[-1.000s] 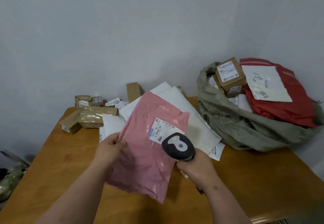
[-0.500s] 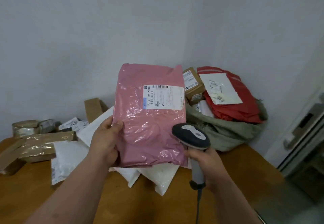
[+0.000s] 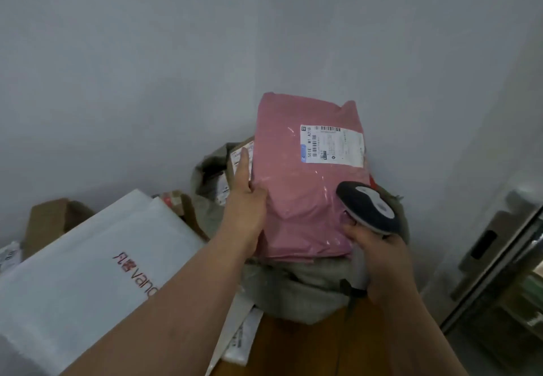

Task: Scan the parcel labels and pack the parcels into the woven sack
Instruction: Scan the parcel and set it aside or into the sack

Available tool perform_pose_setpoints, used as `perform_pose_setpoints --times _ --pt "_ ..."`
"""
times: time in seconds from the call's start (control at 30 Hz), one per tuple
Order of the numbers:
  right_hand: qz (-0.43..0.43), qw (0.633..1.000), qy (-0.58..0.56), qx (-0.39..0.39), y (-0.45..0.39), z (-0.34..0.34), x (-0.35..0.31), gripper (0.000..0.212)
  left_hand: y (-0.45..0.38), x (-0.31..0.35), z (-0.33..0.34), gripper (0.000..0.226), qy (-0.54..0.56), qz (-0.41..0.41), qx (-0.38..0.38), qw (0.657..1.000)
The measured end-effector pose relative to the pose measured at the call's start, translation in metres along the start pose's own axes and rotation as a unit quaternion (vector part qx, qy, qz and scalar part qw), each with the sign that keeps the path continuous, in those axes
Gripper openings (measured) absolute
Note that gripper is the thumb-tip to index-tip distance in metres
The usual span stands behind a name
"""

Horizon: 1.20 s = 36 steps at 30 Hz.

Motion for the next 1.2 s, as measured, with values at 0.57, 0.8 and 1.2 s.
perform_pose_setpoints --times 0.57,0.8,1.2 --pt "-0.005 0.970 0.170 -0.176 -0.210 0.037 0.032 0.059 -0.093 -0.078 0.152 0.078 -0.670 0.194 -0.116 0.707" --pt "0.044 0.959 0.188 -0.209 -0.240 0.048 0.043 0.034 -0.112 -0.112 0.164 0.086 -0.704 0.166 -0.140 0.676" --pt "-0.020 0.949 0.208 -0.235 -0.236 0.059 0.065 0.043 -0.123 -0.163 0.161 0.102 -0.663 0.068 -0.177 0.724"
Point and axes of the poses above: each hand's wrist, its own y-axis away from the middle knuckle, its own z-axis out of the palm, x = y × z, the point moved 2 cm from there along -y, towards the middle knuckle, and after that the axes turned 10 degrees about x, right-handed, at the moved point
